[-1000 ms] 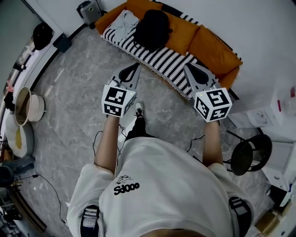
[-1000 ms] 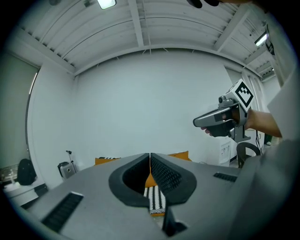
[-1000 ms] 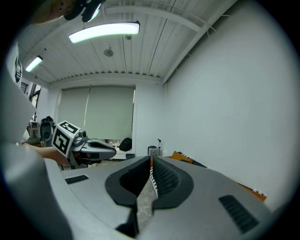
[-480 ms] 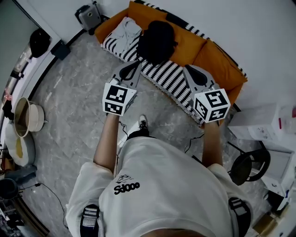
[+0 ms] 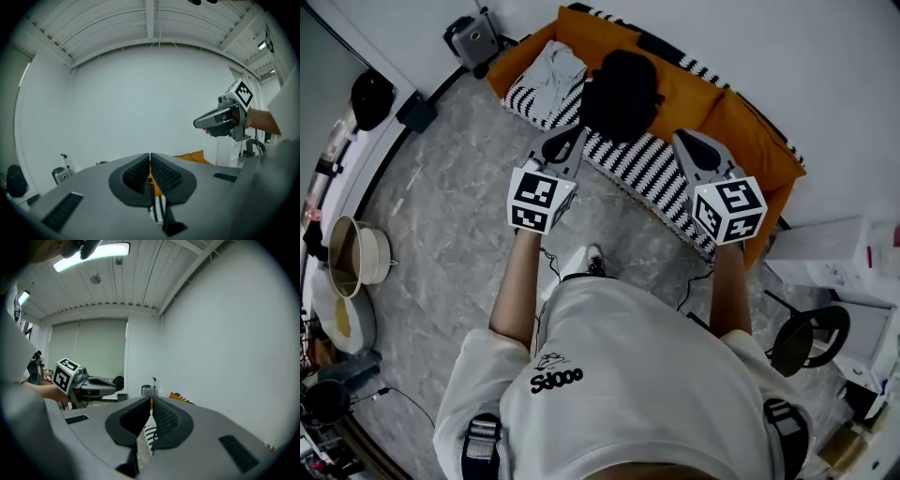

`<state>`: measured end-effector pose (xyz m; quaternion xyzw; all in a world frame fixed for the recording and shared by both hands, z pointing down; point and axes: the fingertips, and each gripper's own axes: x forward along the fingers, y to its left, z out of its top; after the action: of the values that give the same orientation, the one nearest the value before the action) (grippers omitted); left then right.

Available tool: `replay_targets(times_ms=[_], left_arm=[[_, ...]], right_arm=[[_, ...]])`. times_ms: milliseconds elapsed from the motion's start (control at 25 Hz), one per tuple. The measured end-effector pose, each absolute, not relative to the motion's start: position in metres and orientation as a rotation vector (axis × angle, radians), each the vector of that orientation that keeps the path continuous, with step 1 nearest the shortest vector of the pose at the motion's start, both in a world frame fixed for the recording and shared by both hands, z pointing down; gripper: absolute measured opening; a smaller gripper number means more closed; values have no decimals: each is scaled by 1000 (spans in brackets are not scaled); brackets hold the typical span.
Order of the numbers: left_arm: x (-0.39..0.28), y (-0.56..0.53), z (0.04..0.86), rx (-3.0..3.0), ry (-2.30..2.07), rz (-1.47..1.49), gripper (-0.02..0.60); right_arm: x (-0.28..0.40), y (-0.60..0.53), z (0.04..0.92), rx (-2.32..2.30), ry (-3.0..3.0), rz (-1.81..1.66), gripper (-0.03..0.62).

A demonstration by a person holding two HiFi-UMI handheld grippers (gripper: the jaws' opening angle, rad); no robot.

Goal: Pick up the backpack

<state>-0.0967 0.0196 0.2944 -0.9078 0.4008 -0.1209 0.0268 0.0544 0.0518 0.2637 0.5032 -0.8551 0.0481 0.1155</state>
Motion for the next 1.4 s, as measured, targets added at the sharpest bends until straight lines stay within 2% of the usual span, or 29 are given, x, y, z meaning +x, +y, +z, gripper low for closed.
replay_targets(times_ms=[640, 1400], left_arm=[[-112, -72, 319, -2901, 1098, -401, 25], [-75, -205, 371, -2972, 1083, -526, 25]], right_arm=[[30, -33, 282, 1529, -2420, 207, 41], [72, -177, 318, 1570, -2437, 294, 41]])
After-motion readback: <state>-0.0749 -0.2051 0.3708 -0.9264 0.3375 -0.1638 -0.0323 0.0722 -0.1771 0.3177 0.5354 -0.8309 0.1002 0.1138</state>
